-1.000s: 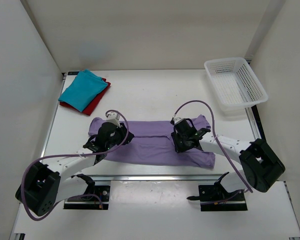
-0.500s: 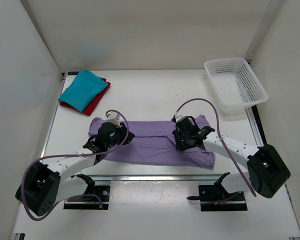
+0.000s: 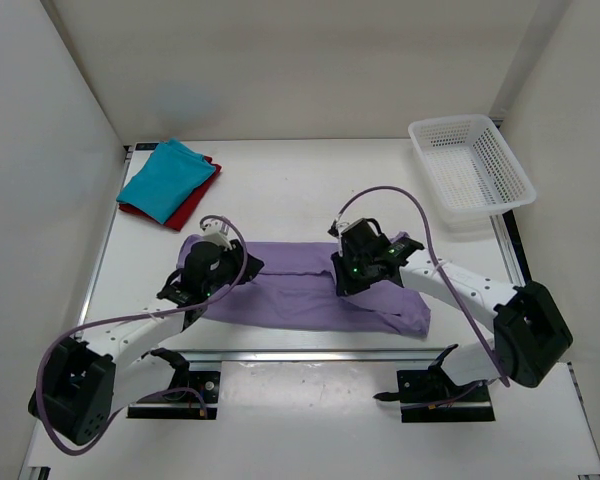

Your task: Fold and stack the t-shirts

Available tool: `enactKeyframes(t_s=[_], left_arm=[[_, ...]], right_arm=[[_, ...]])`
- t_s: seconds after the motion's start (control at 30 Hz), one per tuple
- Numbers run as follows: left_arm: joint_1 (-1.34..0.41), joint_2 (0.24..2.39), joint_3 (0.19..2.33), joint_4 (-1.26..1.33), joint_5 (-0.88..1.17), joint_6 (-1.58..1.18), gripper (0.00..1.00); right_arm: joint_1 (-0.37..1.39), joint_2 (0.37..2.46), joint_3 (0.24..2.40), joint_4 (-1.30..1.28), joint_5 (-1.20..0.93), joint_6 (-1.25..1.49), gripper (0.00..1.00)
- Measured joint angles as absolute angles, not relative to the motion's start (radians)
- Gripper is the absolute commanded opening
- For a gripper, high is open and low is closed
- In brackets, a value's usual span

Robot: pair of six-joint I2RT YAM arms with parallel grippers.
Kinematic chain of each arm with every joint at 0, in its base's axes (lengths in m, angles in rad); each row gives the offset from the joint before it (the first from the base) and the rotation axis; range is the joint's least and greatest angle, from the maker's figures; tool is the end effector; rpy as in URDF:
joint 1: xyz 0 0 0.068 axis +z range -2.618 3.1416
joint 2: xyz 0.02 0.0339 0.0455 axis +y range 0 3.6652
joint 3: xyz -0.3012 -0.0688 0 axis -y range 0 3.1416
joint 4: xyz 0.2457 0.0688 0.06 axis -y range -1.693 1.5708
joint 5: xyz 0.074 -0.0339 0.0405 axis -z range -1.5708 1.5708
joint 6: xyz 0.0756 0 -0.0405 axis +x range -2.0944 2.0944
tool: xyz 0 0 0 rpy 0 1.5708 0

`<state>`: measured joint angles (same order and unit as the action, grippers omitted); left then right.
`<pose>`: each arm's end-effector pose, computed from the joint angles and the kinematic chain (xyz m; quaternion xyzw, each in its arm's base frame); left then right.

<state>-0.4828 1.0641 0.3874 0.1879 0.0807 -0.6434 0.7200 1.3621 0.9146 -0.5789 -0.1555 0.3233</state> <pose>0.2052 -0.1144 0.1996 -0.0480 0.8554 -0.3039 0.4167 0.2043 0.1948 0.2287 -0.2097 0.9373 0.1984 0.1951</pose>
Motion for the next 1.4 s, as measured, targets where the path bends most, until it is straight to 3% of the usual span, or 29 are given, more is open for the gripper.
enactKeyframes(t_s=[0.17,0.27,0.33,0.4,0.47,0.53,0.63,0.87,1.03,1.17,1.23,1.4], left_arm=[[-0.469,1.044,0.381,0.188,0.089,-0.645,0.36],[-0.463,1.039,0.373,0.187,0.092,-0.645,0.36],[-0.457,1.039,0.369,0.187,0.094,-0.645,0.37],[-0.456,1.042,0.369,0.191,0.094,-0.645,0.38],[-0.457,1.063,0.375,0.195,0.091,-0.644,0.38],[-0.461,1.116,0.400,0.197,0.089,-0.640,0.39],[-0.455,1.232,0.464,0.211,0.100,-0.642,0.39],[-0.364,1.436,0.550,0.287,0.159,-0.675,0.38],[-0.305,1.532,0.550,0.324,0.199,-0.710,0.37],[-0.267,1.568,0.549,0.347,0.226,-0.743,0.37],[-0.244,1.579,0.545,0.371,0.243,-0.761,0.36],[-0.163,1.605,0.506,0.429,0.278,-0.815,0.36]], right_arm=[[0.716,1.390,0.878,-0.581,-0.187,0.324,0.26],[0.682,1.372,0.876,-0.587,-0.198,0.315,0.29],[0.611,1.332,0.875,-0.581,-0.207,0.308,0.23],[0.480,1.272,0.857,-0.530,-0.225,0.306,0.06],[0.318,1.228,0.829,-0.448,-0.247,0.317,0.00],[0.168,1.216,0.796,-0.364,-0.242,0.338,0.04],[0.029,1.246,0.735,-0.242,-0.238,0.376,0.25],[-0.115,1.404,0.663,-0.051,-0.288,0.424,0.33],[-0.114,1.438,0.645,0.045,-0.338,0.436,0.27],[-0.118,1.461,0.622,0.106,-0.373,0.455,0.05],[-0.125,1.468,0.617,0.117,-0.376,0.467,0.00],[-0.150,1.467,0.588,0.128,-0.340,0.480,0.00]])
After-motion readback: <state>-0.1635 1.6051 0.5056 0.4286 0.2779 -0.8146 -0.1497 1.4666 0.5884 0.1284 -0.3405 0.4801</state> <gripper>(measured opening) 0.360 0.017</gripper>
